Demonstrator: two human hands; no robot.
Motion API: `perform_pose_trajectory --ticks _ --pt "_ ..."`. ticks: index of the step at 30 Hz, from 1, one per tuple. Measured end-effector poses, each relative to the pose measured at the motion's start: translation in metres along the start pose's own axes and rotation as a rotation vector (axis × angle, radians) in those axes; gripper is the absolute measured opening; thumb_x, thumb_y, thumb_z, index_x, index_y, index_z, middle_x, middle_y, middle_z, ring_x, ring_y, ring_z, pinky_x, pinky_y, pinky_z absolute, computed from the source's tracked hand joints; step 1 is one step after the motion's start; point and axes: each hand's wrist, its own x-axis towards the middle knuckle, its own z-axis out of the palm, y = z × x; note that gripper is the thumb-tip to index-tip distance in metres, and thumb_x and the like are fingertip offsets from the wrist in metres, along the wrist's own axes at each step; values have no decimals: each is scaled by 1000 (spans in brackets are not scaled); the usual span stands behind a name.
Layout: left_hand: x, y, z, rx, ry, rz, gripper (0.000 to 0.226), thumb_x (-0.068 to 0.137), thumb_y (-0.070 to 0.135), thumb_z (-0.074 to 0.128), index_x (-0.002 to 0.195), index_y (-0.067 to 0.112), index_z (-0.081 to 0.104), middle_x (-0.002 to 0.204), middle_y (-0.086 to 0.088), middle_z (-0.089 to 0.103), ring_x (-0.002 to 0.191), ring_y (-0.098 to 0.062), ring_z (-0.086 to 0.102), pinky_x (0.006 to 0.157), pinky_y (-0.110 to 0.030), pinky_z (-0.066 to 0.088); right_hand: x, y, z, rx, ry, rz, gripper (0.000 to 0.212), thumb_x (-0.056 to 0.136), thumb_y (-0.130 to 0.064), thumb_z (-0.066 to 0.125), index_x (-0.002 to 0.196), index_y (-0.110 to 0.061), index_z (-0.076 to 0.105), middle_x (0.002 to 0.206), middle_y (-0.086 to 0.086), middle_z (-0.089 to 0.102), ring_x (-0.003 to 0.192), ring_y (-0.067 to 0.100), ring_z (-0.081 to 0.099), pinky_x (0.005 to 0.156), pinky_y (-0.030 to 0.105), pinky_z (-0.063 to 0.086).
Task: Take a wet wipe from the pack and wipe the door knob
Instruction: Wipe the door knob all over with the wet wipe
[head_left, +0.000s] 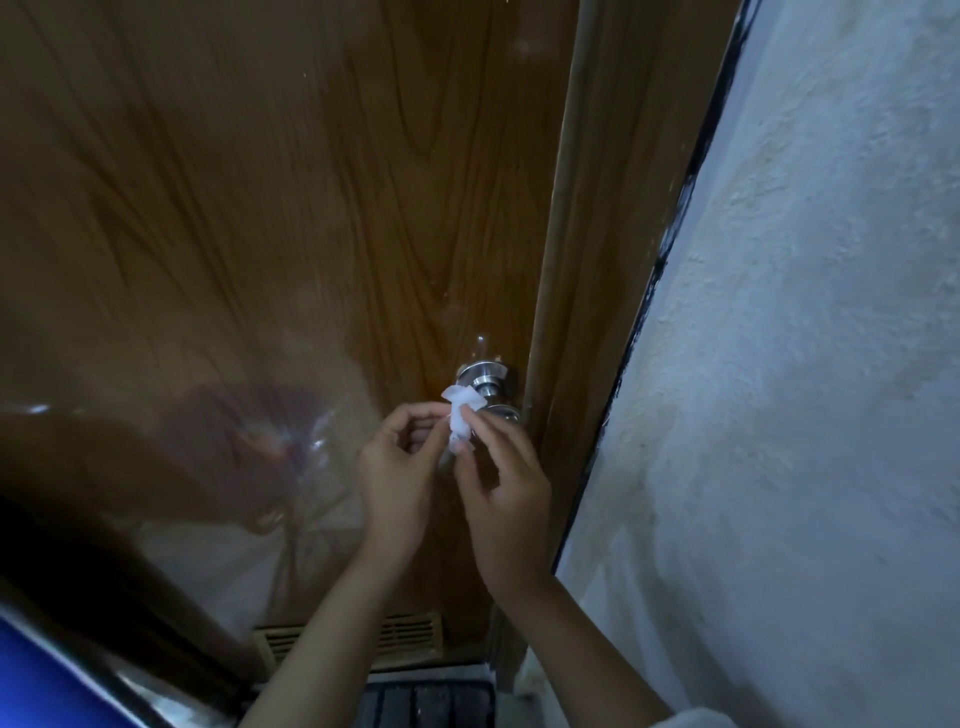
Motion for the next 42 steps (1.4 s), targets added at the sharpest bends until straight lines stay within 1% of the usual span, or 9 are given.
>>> perform_pose_trajectory --ticks 6,10,14,19,23,25,31,34,42 --pt "-4 7 -1 -43 54 106 22 85 3 63 89 25 61 81 4 63 70 3 60 61 -7 46 21 -3 -15 -24 127 42 20 83 -8 64 102 -8 70 101 5 71 95 9 64 79 24 57" --pt "2 14 -3 156 43 250 31 83 2 63 85 32 59 84 6 60 75 1 57 65 -8 45 32 -8 -23 -108 150 -49 17 82 -3 64 97 -4 71 96 8 70 91 10 64 78 18 55" --pt "13 18 0 327 15 365 21 82 -1 63 82 20 65 83 12 54 78 3 55 66 -5 42 39 -9 -25 -266 86 -86 20 82 3 62 100 -3 70 98 9 69 91 13 63 77 21 55" --pt "29 17 4 604 -161 396 18 86 1 59 95 10 72 95 1 60 84 -7 58 72 -9 44 37 -3 -20 -463 -182 18 34 93 -21 52 123 -6 58 123 10 63 109 21 60 85 27 50" --pt "30 9 2 1023 -283 543 27 89 18 53 113 17 66 120 -1 64 113 -23 54 85 -34 44 40 3 -20 -535 -317 78 49 95 -40 40 137 -15 42 142 2 48 125 15 46 98 24 39" --pt "27 7 -1 1115 -292 611 36 87 28 46 116 19 65 121 1 65 113 -27 57 80 -38 47 41 4 -17 -579 -339 88 54 94 -46 35 139 -17 39 145 0 44 128 14 43 101 24 35" --pt "30 -15 -6 1261 -335 683 65 64 25 75 127 22 56 131 2 59 114 -34 57 74 -41 51 42 -5 -10 -605 -191 9 44 90 -36 53 123 -9 58 125 10 62 113 25 59 88 37 48" --pt "28 -25 -12 1326 -354 683 76 62 28 81 131 25 49 136 3 55 121 -33 53 80 -44 51 42 -6 -7 -636 -279 -23 44 93 -39 46 125 -12 57 128 7 61 119 22 56 95 37 43" --pt "35 -13 -2 1261 -358 718 63 72 22 75 130 25 52 136 6 55 120 -36 52 80 -43 49 49 2 -8 -615 -268 117 49 95 -46 30 126 -17 56 123 2 65 111 15 60 96 27 40"
